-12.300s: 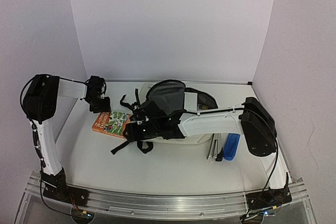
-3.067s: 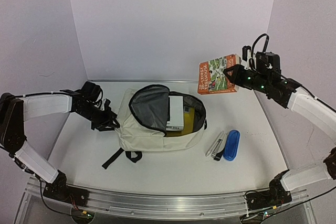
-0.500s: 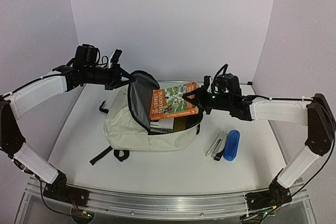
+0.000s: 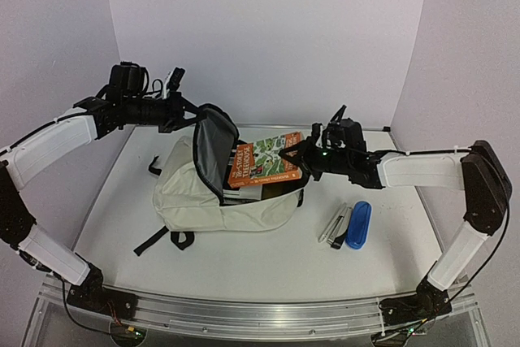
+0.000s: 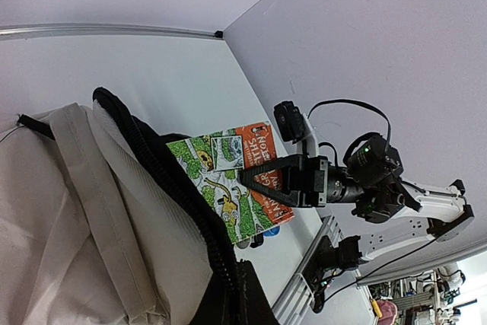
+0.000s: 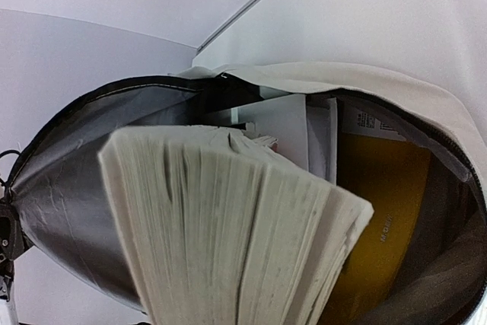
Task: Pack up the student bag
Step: Place the book in the student bag, then adjust the student bag at the center of the board.
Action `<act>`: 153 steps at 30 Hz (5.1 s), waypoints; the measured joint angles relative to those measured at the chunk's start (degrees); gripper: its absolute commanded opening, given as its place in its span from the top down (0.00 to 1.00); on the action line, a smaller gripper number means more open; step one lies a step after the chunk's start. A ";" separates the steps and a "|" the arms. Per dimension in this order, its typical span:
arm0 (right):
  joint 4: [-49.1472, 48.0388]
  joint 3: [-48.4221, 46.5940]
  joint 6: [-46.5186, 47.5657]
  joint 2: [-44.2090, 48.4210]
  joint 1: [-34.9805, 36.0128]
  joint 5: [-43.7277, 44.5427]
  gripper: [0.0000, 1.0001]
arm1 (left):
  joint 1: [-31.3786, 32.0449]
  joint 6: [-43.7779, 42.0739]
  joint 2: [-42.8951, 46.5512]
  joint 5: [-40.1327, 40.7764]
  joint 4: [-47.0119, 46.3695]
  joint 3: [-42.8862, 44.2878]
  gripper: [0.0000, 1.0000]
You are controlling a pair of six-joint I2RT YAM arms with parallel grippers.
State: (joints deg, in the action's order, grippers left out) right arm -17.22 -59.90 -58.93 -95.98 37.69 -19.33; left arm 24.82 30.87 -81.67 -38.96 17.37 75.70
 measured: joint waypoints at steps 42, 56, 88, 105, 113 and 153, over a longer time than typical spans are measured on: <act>1.04 -28.52 6.08 -27.76 11.63 4.16 0.50 | -0.24 0.23 -3.64 -4.37 -0.80 3.04 1.00; 9.99 -24.30 14.19 -18.98 11.94 12.16 0.52 | -0.24 -1.11 -3.36 -2.86 0.25 3.04 1.00; 9.68 -24.81 15.08 -23.17 13.09 8.15 0.77 | -0.24 -2.36 -1.31 -1.17 2.75 3.04 1.00; 4.90 -28.76 19.47 -26.20 14.74 8.12 0.57 | 2.85 -6.24 -4.92 -1.63 5.97 5.05 1.00; 6.70 -15.57 22.46 -8.10 10.28 22.18 0.41 | 11.75 -6.90 -12.74 1.66 5.76 7.08 0.81; 18.52 -27.16 33.63 -13.96 2.47 5.07 0.34 | 5.23 14.65 9.94 18.94 17.05 -17.74 0.00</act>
State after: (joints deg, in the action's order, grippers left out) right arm 1.30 -87.06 -25.30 -109.93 40.16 -14.27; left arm 30.05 45.52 -71.72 -20.02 34.42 57.96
